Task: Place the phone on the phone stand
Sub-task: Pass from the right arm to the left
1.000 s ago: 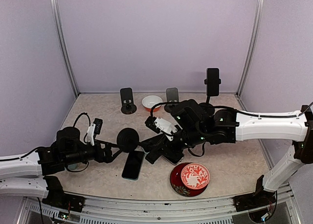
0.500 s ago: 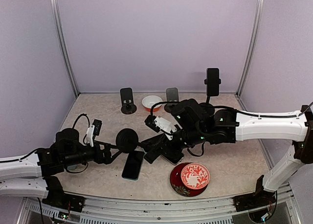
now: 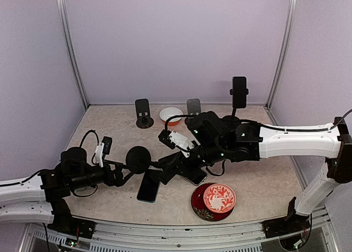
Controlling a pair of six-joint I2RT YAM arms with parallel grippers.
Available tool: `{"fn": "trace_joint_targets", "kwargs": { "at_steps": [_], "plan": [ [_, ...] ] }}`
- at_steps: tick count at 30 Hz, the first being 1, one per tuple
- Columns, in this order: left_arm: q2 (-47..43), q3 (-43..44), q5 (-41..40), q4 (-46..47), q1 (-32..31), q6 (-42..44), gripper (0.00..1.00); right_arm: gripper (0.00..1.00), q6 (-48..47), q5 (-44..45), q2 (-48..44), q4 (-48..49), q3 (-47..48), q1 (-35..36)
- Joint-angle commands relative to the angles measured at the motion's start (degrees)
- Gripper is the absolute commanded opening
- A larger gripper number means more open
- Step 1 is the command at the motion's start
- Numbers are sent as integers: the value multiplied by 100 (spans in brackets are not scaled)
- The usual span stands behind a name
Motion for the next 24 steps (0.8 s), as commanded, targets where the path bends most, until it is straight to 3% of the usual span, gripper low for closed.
{"fn": "trace_joint_targets", "kwargs": {
  "at_steps": [1,17,24],
  "plan": [
    [-39,-46,-103,70,-22,85,99,1,-157,26,-38,707,328,-87],
    [3,-11,28,465,-5,208,99,0,-269,170,-608,814,90,-247],
    [-105,193,342,365,-9,711,99,0,-352,-183,-334,210,883,-309]
  ]
}}
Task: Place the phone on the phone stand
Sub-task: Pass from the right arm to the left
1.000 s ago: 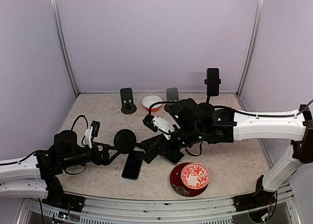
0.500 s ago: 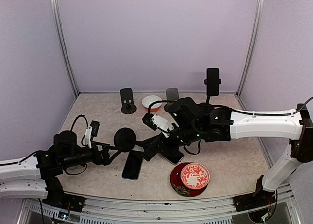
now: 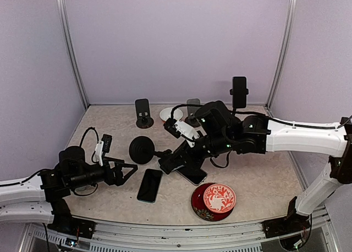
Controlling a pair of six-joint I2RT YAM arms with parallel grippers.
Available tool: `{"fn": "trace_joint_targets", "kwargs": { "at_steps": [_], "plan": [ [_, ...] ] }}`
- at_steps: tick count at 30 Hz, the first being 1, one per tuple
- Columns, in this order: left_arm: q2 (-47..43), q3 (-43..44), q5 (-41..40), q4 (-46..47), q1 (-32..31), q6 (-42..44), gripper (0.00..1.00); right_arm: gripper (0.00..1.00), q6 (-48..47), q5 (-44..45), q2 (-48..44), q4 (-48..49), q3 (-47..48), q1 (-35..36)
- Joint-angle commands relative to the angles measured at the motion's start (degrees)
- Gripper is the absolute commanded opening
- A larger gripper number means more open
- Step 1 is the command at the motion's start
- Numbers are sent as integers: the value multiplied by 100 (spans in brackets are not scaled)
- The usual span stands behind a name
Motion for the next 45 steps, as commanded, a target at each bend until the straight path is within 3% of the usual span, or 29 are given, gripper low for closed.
{"fn": "trace_joint_targets", "kwargs": {
  "at_steps": [1,8,20,33,45],
  "plan": [
    [-127,264,304,-26,-6,568,99,0,-240,-352,-5,160,899,-80],
    [-235,260,522,190,-73,659,99,0,-350,-1011,272,-427,1485,-80],
    [-681,184,-445,311,-714,1215,99,0,-491,-1558,310,-1042,1942,-79],
    [876,1284,-1371,-87,-1907,2121,99,0,-503,-1919,90,-1214,1892,-47],
    [1480,1677,-1715,-592,-2018,2321,93,0,-580,-2341,-291,-1362,1874,33]
  ]
}}
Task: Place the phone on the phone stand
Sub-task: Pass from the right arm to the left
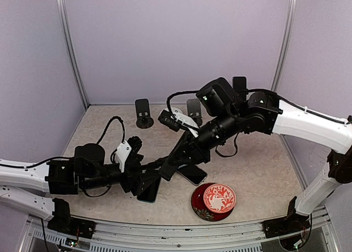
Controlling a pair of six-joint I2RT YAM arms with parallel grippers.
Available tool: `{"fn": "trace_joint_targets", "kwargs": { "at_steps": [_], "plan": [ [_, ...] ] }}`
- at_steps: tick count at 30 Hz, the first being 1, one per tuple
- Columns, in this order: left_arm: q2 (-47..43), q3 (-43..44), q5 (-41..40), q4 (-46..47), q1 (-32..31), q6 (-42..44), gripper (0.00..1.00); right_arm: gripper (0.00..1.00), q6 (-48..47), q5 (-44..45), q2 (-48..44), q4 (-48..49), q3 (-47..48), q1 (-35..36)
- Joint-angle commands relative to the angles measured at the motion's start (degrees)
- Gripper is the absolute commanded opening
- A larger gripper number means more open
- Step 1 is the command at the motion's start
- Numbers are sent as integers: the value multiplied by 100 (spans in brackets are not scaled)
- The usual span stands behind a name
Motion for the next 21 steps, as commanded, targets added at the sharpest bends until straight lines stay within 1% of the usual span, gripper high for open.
{"fn": "trace_joint_targets", "kwargs": {
  "at_steps": [1,4,6,8,11,14,16,19,21],
  "plan": [
    [122,165,-308,-230,-77,131,92,0,-176,-490,-491,561,250,63],
    [272,256,-453,-327,-130,147,90,0,-191,-548,-459,456,332,112],
    [362,359,-511,-389,-146,191,86,0,-222,-548,-431,379,372,160],
    [446,365,-519,-347,-149,232,78,0,-238,-552,-407,344,382,190],
    [616,396,-444,-235,-154,267,69,0,-218,-540,-400,331,362,221],
    [757,463,-387,-199,-148,314,57,0,-240,-519,-393,345,345,226],
    [787,451,-357,-156,-154,322,48,0,-245,-512,-394,386,333,226],
    [765,407,-267,-86,-157,342,39,0,-262,-509,-377,435,347,226],
    [757,388,-220,-57,-159,358,30,0,-267,-496,-376,491,341,226]
  ]
}}
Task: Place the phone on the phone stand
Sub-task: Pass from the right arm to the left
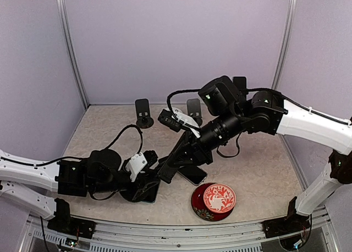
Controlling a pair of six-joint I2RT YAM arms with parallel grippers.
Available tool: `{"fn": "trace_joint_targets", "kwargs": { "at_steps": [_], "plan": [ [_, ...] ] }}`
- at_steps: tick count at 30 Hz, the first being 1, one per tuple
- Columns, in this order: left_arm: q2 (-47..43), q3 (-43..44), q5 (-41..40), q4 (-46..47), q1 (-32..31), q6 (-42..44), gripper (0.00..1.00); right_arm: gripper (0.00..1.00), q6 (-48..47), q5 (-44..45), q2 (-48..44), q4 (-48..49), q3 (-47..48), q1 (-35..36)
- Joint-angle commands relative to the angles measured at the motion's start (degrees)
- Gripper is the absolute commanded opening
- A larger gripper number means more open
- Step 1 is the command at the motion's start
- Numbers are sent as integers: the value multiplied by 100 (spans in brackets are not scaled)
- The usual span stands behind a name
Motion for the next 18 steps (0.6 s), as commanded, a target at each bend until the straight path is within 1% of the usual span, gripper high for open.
{"fn": "trace_joint_targets", "kwargs": {
  "at_steps": [1,3,4,6,7,10,12,13,14,18],
  "plan": [
    [-27,95,-93,313,52,-224,26,0,-140,-279,-190,608,304,71],
    [3,86,-68,364,52,-234,18,0,-124,-266,-203,684,271,71],
    [30,85,-44,383,57,-238,11,2,-115,-262,-199,715,250,71],
    [102,85,-27,434,51,-252,2,8,-102,-234,-213,781,218,71],
    [132,85,-39,466,52,-252,0,12,-89,-211,-216,835,187,71],
    [232,106,-100,538,54,-275,0,24,-17,-146,-257,965,109,72],
    [236,100,-160,604,57,-295,0,38,-2,-69,-301,1037,78,71],
    [211,76,-190,670,54,-294,0,50,3,21,-348,1081,40,71],
    [175,50,-208,724,63,-288,0,61,4,132,-410,1143,-6,71],
    [7,-42,20,901,142,-299,0,97,29,810,-904,1494,-369,71]
  ]
}}
